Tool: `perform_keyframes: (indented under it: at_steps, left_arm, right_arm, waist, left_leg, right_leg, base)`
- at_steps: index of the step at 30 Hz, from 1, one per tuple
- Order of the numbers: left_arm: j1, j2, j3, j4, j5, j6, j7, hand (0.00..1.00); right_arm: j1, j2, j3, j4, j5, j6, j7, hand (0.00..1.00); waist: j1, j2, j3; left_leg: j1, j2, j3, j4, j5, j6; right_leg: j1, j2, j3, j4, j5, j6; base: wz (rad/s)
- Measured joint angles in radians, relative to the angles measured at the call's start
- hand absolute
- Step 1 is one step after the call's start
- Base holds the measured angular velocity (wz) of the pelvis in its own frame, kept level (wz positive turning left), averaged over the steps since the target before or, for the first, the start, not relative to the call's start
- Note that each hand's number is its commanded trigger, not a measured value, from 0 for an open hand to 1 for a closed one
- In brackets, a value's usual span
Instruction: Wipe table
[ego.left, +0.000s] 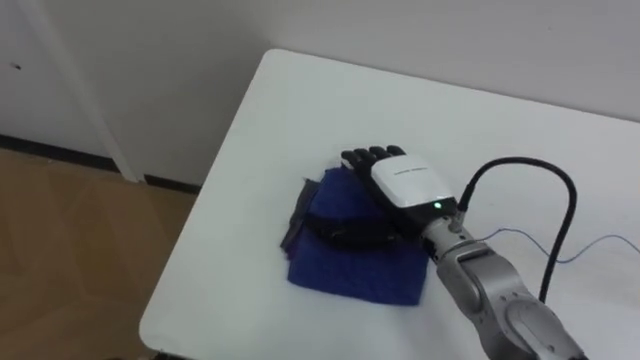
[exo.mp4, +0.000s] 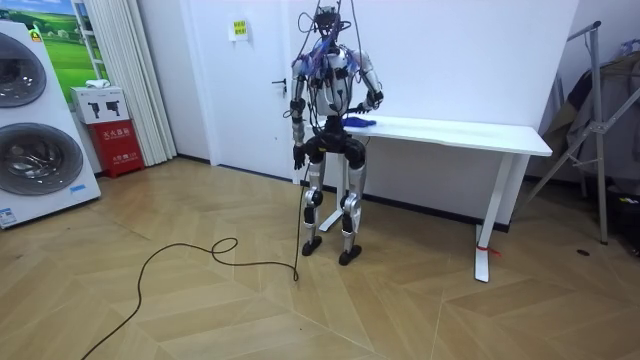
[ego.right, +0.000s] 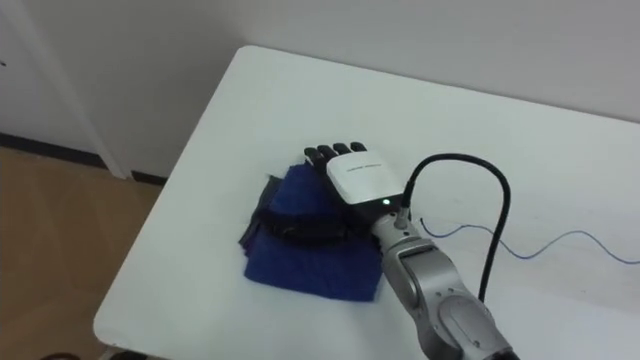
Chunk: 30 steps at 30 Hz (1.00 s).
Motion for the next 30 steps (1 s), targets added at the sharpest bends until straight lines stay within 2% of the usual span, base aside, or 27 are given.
perform_keyframes:
  at_steps: [5,9,15,17,22,30]
  left_arm:
    - [0.004,0.000,0.004,0.000,0.000,0.000,0.006,0.00]
    - [0.004,0.000,0.004,0.000,0.000,-0.001,0.008,0.00]
    - [0.007,0.000,0.004,0.000,0.000,-0.006,0.028,0.00]
    - [0.013,0.000,0.003,0.000,0.000,-0.009,0.029,0.00]
    - [0.025,0.001,0.002,0.000,-0.002,-0.011,0.036,0.00]
    - [0.038,0.003,-0.003,0.000,0.007,-0.011,0.033,0.00]
  right_arm:
    - [0.093,-0.001,-0.032,-0.121,-0.007,-0.020,-0.053,0.00]
    - [0.122,-0.002,-0.034,-0.143,-0.016,-0.037,-0.063,0.00]
    - [0.153,-0.004,-0.034,-0.143,-0.009,-0.060,-0.065,0.00]
    - [0.171,-0.017,-0.034,-0.143,-0.010,-0.066,-0.065,0.00]
    - [0.217,-0.035,-0.031,-0.140,-0.010,-0.066,-0.064,0.00]
    - [0.235,-0.037,-0.032,-0.007,-0.013,-0.066,-0.083,0.00]
  waist:
    - [-0.001,0.008,-0.0029]
    - [-0.004,0.010,-0.0043]
    - [-0.005,0.013,-0.0070]
    - [-0.005,0.018,-0.0102]
    - [-0.004,0.023,-0.0109]
    - [-0.005,0.019,-0.0127]
  left_leg:
    - [0.003,0.000,0.002,0.007,0.000,0.000]
    - [0.008,0.001,0.004,0.005,0.000,0.000]
    - [0.016,0.001,0.012,-0.003,-0.001,0.001]
    - [0.016,0.001,0.016,-0.003,-0.001,0.002]
    - [0.019,0.001,0.015,-0.003,-0.001,0.002]
    - [0.022,-0.002,0.014,-0.002,-0.002,0.003]
  right_leg:
    - [-0.002,-0.001,0.001,0.003,0.000,0.000]
    - [-0.002,0.000,0.000,0.008,-0.001,0.000]
    - [-0.001,0.000,0.001,0.010,-0.001,0.000]
    - [0.000,-0.001,0.001,0.009,-0.001,0.000]
    - [0.007,-0.001,-0.001,0.009,-0.001,0.000]
    - [0.012,-0.004,0.000,0.008,-0.009,0.002]
  base:
    - [0.00]
    - [-0.01]
    - [-0.04]
    - [-0.04]
    - [0.00]
    - [0.00]
